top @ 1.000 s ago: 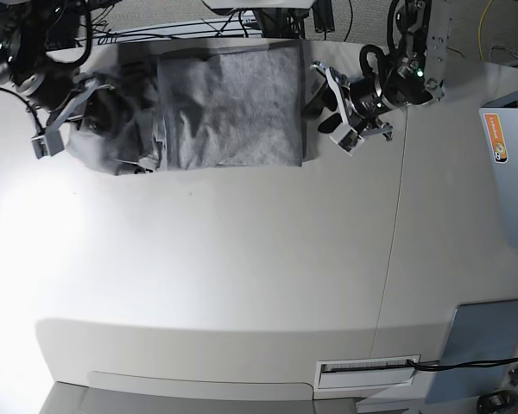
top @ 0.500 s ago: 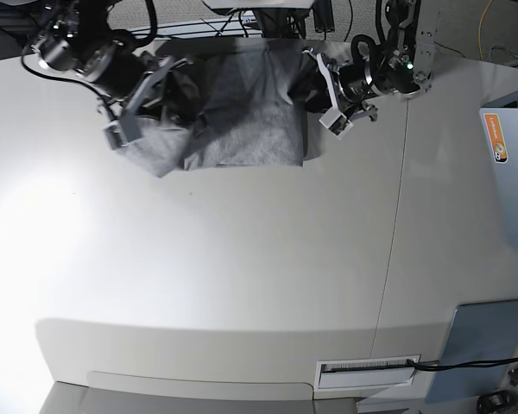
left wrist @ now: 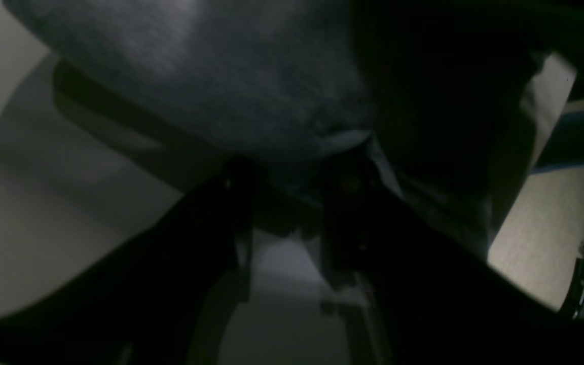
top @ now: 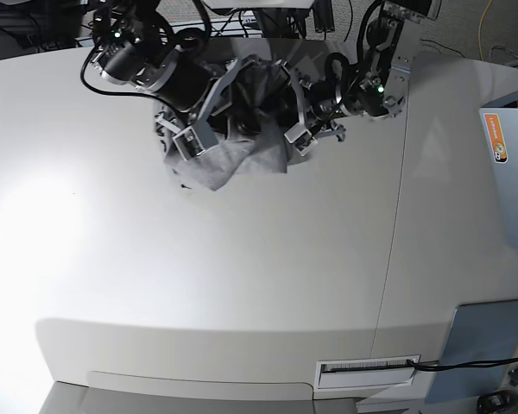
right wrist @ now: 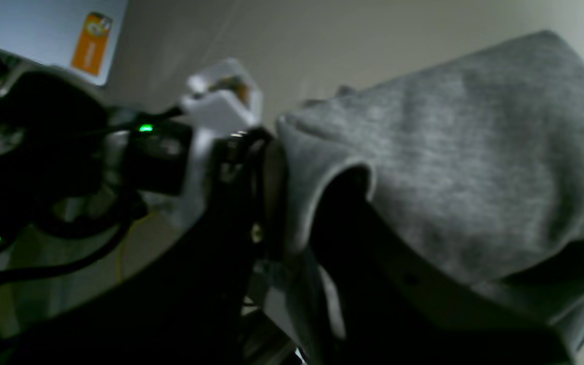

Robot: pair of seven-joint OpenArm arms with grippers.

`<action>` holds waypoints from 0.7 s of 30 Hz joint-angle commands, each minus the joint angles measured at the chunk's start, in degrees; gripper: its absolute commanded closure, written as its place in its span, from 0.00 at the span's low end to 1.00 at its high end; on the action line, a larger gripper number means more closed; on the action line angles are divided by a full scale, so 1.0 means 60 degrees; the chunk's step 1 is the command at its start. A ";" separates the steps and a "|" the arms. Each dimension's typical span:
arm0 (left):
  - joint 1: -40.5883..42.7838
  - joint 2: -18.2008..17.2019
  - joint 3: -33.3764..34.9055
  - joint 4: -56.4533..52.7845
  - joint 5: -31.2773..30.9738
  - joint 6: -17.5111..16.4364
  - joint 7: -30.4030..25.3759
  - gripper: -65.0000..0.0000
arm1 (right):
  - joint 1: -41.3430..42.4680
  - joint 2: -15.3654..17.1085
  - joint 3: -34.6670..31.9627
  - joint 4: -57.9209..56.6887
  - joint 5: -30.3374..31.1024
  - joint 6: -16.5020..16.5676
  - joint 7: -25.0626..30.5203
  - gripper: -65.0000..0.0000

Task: Fold the T-shirt properly
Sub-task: 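Release the right gripper and lift it away from the bundle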

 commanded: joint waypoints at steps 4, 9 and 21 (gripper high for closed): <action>-0.0222 0.0004 0.0160 0.0087 -0.0117 0.0000 -0.0033 0.63 | 0.0033 -0.0062 -0.0328 0.0160 -0.0503 -0.0062 0.0659 1.00; -0.0277 -0.0004 0.0160 0.0087 -0.0280 -0.0004 -0.0025 0.63 | 0.0029 -0.0062 -0.0317 0.0160 -0.0878 -0.0211 0.0710 1.00; -0.0678 -0.0076 0.0153 0.0455 -0.0947 -0.0164 0.0284 0.63 | 0.0022 -0.0058 -0.0324 -0.0051 -0.0885 -0.0004 0.0433 0.62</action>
